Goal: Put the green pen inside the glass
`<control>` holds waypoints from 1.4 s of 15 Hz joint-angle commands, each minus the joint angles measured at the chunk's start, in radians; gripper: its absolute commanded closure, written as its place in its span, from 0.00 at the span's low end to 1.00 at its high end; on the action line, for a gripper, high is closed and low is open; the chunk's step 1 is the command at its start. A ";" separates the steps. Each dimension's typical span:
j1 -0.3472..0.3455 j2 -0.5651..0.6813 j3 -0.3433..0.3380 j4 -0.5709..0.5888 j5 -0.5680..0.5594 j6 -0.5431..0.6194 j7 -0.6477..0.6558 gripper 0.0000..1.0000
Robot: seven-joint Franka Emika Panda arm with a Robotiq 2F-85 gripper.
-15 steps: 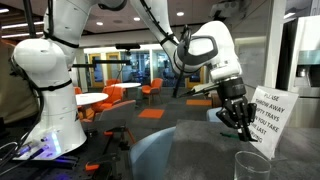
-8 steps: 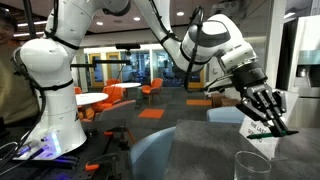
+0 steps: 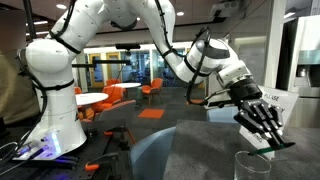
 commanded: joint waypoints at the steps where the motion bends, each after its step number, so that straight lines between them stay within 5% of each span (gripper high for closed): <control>1: 0.049 0.059 -0.043 0.033 -0.044 -0.054 0.076 0.97; 9: 0.104 0.119 -0.046 0.038 -0.095 -0.110 0.131 0.97; 10: 0.111 0.122 -0.047 0.035 -0.103 -0.120 0.146 0.90; 11: 0.118 0.127 -0.049 0.034 -0.108 -0.133 0.155 0.63; 13: 0.108 0.112 -0.032 0.030 -0.108 -0.145 0.150 0.56; 21: -0.009 -0.135 0.101 -0.072 -0.065 -0.065 0.000 0.00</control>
